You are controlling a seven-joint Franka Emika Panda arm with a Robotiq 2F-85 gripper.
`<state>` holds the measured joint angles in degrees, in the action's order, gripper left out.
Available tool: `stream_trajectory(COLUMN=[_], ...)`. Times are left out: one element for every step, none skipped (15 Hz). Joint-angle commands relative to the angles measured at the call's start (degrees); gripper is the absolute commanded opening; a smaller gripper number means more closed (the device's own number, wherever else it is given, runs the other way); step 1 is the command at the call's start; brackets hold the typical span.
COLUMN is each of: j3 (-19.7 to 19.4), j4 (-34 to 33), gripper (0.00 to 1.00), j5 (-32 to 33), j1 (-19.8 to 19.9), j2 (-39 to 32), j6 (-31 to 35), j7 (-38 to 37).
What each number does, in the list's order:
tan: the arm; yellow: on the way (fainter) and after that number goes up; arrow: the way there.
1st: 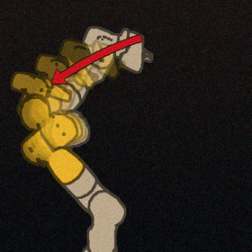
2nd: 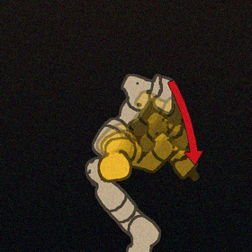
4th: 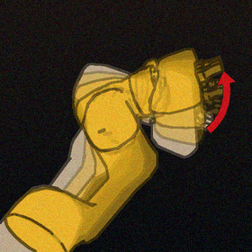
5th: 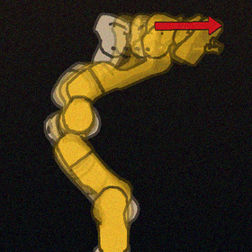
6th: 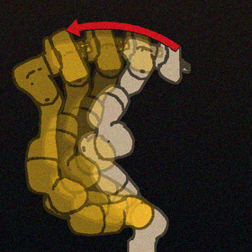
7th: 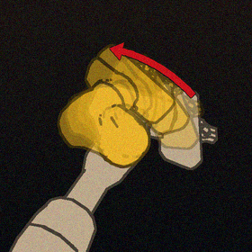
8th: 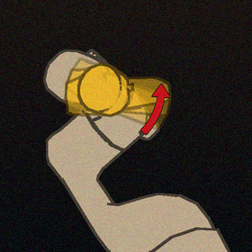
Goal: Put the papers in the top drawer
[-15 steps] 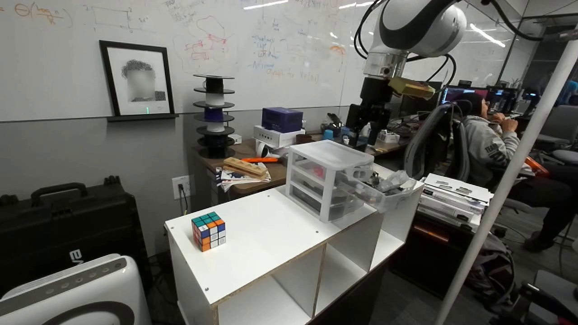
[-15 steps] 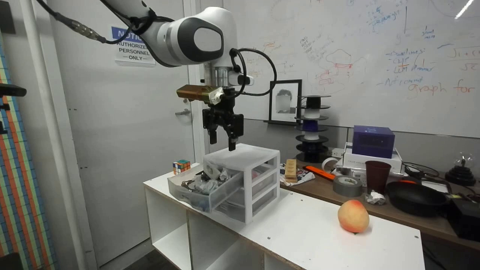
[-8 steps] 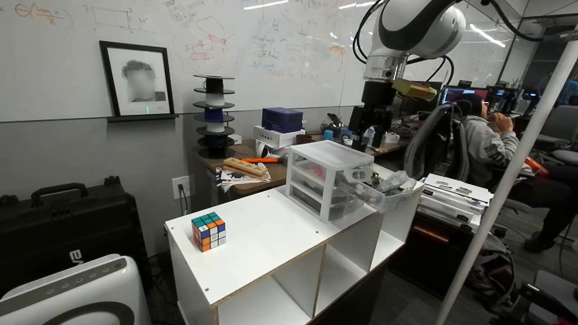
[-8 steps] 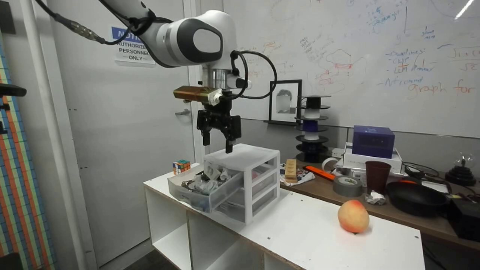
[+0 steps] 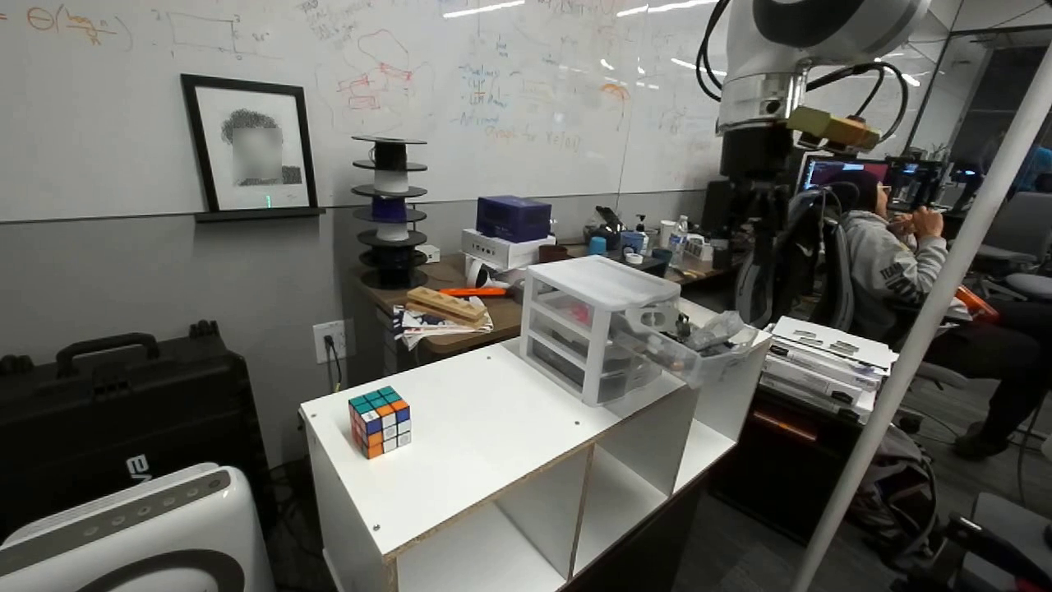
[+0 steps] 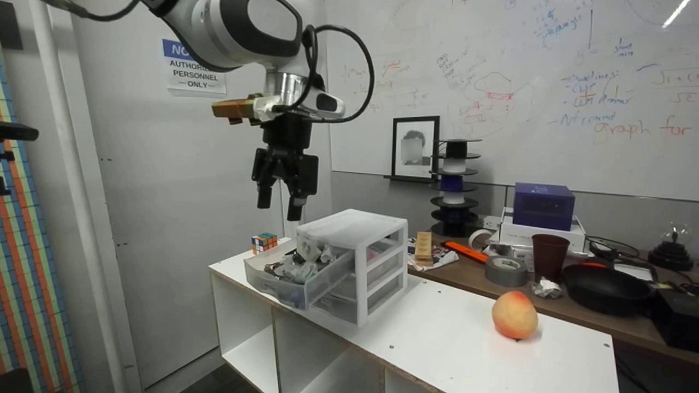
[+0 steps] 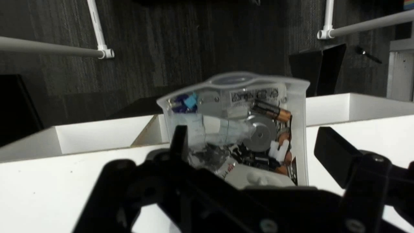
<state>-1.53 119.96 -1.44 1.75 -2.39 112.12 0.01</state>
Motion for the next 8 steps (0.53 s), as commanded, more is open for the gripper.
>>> stream_trajectory(j3=[0.04,0.09,0.19,0.23,0.28,0.25,0.14,-0.01], j4=[10.0,12.5,14.32,16.38,18.22,20.17,21.52,22.62], gripper=[1.0,1.0,1.0,1.0,1.0,1.0,1.0,1.0], j5=[2.84,3.92,5.0,6.1,7.34,8.89,10.15,11.17], j1=[-0.14,-0.09,-0.06,-0.02,-0.02,0.08,0.23,0.4], j2=[10.62,12.61,14.12,15.24,16.16,16.43,16.22,15.84], j6=[-3.16,-4.13,-4.91,-4.87,-4.28,-2.04,-0.34,1.11], j7=[-0.87,-0.12,-0.2,0.45,1.04,1.46,1.5,1.25])
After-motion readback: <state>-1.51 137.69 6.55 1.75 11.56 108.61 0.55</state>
